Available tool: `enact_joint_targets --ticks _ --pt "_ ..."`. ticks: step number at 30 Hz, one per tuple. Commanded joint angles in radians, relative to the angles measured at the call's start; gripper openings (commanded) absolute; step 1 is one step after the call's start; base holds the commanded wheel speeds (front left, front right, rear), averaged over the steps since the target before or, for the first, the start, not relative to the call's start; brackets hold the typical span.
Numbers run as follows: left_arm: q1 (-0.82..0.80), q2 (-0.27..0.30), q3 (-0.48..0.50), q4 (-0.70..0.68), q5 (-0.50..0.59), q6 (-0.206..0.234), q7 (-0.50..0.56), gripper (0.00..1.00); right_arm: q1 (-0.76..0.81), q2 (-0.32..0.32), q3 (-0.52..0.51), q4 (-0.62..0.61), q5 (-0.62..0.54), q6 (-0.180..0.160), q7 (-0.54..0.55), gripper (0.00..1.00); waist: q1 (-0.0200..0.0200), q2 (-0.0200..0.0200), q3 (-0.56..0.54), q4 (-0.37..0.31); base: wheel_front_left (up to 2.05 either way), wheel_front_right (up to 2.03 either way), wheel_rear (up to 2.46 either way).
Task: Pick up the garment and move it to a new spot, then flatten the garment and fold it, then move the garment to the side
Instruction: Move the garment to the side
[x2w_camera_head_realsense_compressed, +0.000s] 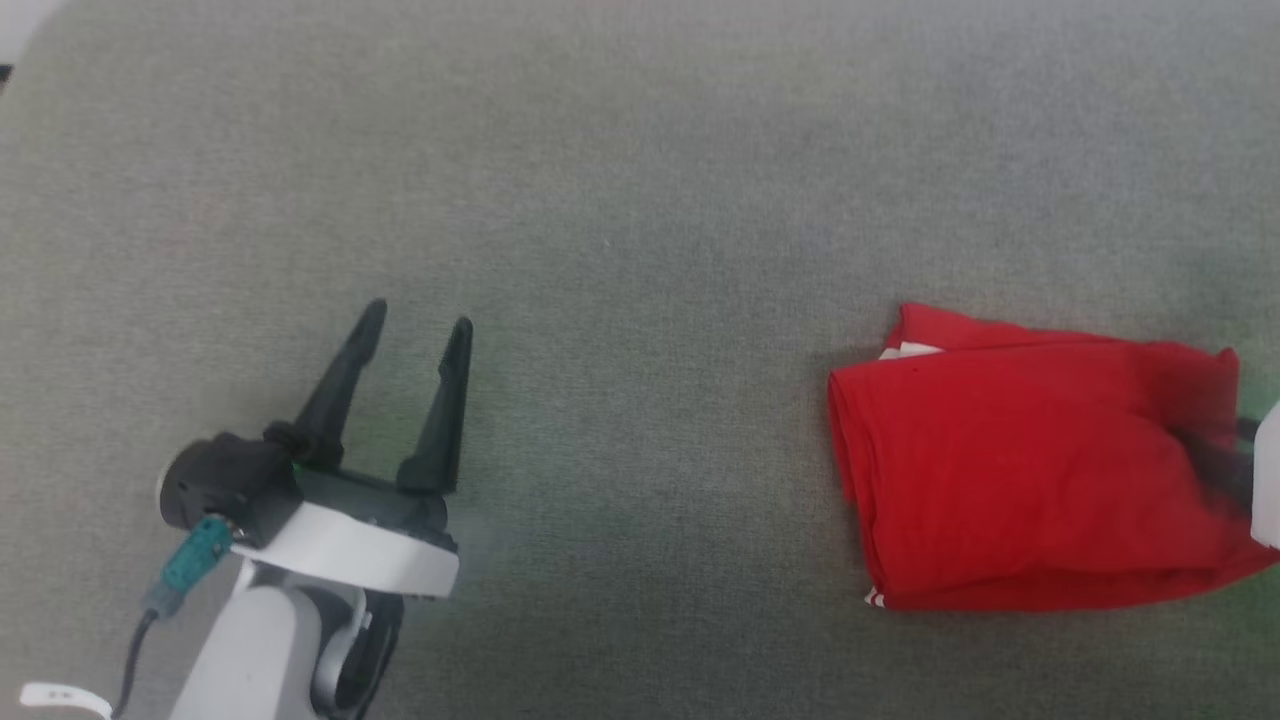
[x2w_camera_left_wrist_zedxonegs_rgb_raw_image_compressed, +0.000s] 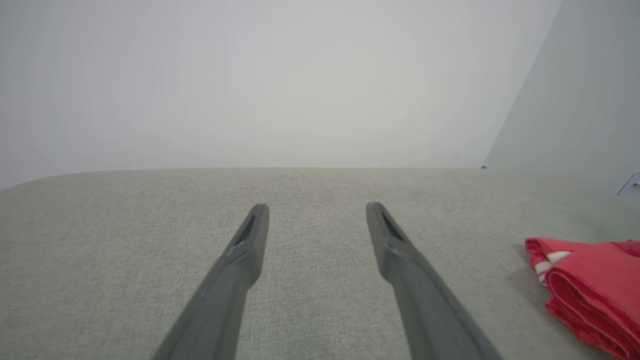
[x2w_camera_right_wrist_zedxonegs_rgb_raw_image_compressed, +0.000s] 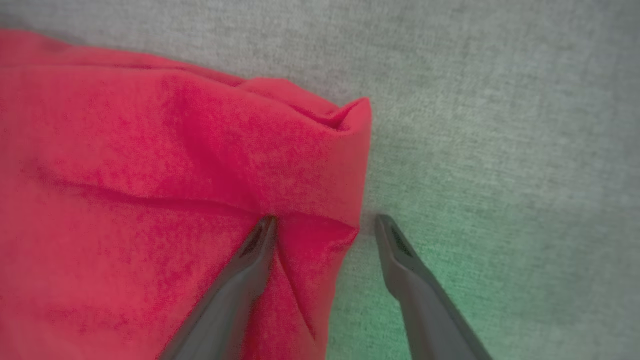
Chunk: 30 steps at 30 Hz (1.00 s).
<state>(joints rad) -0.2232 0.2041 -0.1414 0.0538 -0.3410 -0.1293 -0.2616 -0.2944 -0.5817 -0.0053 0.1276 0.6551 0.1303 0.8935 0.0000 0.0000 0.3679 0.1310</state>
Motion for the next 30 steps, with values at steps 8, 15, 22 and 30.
enact_joint_targets --ticks 8,15,22,30 --pt "-0.056 0.035 -0.006 -0.017 0.004 -0.002 -0.004 1.00 -0.014 0.022 -0.015 -0.012 0.001 -0.002 -0.088 0.00 0.0000 0.0000 0.043 -0.077 0.00 0.00 0.00" --pt "-0.096 0.072 -0.019 -0.036 0.009 -0.002 -0.004 1.00 -0.048 0.005 -0.099 -0.027 0.005 0.000 -0.174 0.00 0.0000 0.0000 0.073 -0.155 0.00 0.00 0.00" --pt "-0.247 0.138 -0.087 -0.063 0.009 -0.002 -0.004 1.00 -0.127 -0.045 -0.257 0.041 -0.036 0.000 -0.277 0.00 0.0000 0.0000 0.172 -0.236 0.00 0.00 0.00" --pt "-0.511 0.188 -0.196 -0.063 -0.005 -0.002 -0.004 1.00 -0.333 -0.131 -0.351 0.263 -0.165 0.000 -0.416 0.00 0.0000 0.0000 0.309 -0.267 0.00 0.00 0.00"
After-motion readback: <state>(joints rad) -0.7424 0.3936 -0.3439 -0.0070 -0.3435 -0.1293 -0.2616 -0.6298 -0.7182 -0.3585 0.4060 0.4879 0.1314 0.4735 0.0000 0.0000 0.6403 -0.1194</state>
